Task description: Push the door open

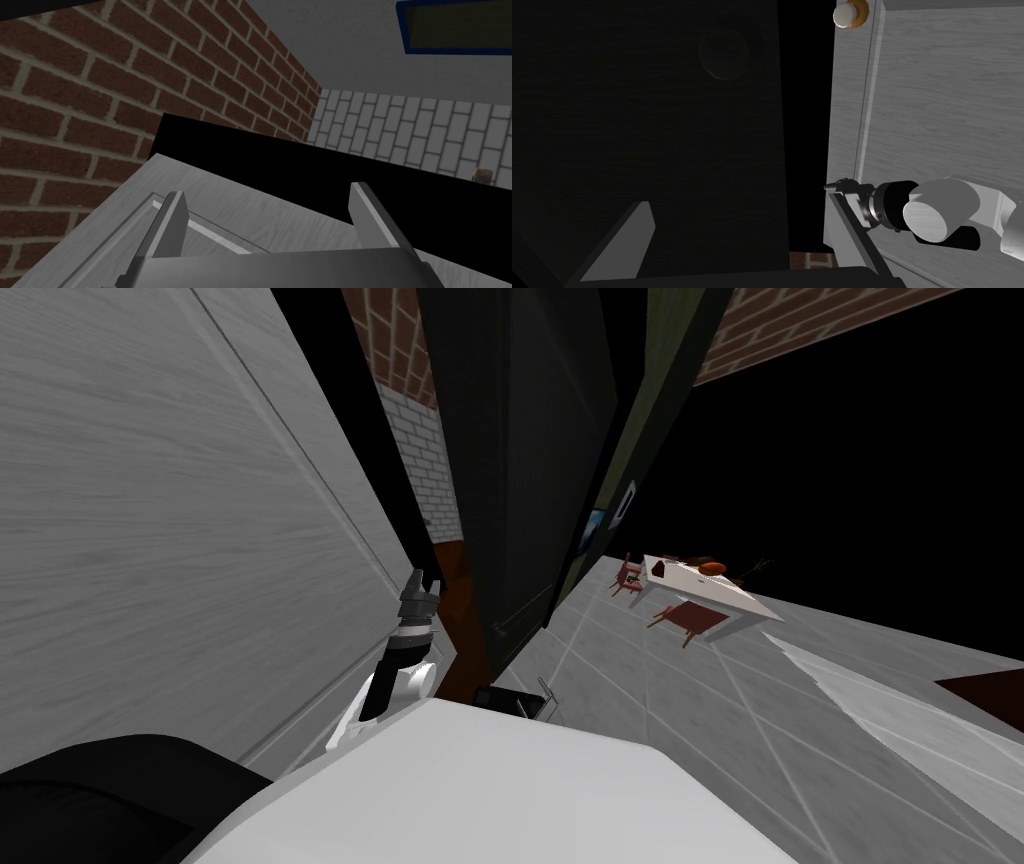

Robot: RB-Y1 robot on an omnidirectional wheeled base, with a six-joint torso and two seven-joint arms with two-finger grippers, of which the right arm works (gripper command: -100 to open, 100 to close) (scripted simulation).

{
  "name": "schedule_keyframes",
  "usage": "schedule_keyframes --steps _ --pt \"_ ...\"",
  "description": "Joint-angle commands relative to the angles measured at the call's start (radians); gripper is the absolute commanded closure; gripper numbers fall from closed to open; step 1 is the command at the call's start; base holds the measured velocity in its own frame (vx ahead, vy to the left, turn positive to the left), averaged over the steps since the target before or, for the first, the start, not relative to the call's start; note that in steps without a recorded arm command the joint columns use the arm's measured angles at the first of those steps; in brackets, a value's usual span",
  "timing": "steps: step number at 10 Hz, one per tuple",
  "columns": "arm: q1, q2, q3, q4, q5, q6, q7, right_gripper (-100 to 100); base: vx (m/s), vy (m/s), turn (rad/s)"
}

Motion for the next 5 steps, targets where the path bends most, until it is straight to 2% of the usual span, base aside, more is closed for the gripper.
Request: schedule_keyframes --steps 1,3,5 --pt "0.004 0.008 0.002 0.035 0.032 -0.022 0.038 -100 0.135 -0.013 0.012" --pt "0.010 0.015 0.005 0.068 0.066 -0.043 0.074 -100 0.135 -0.023 0.044" --pt "0.015 0.023 0.007 0.097 0.095 -0.062 0.105 -100 0.073 0.021 0.131"
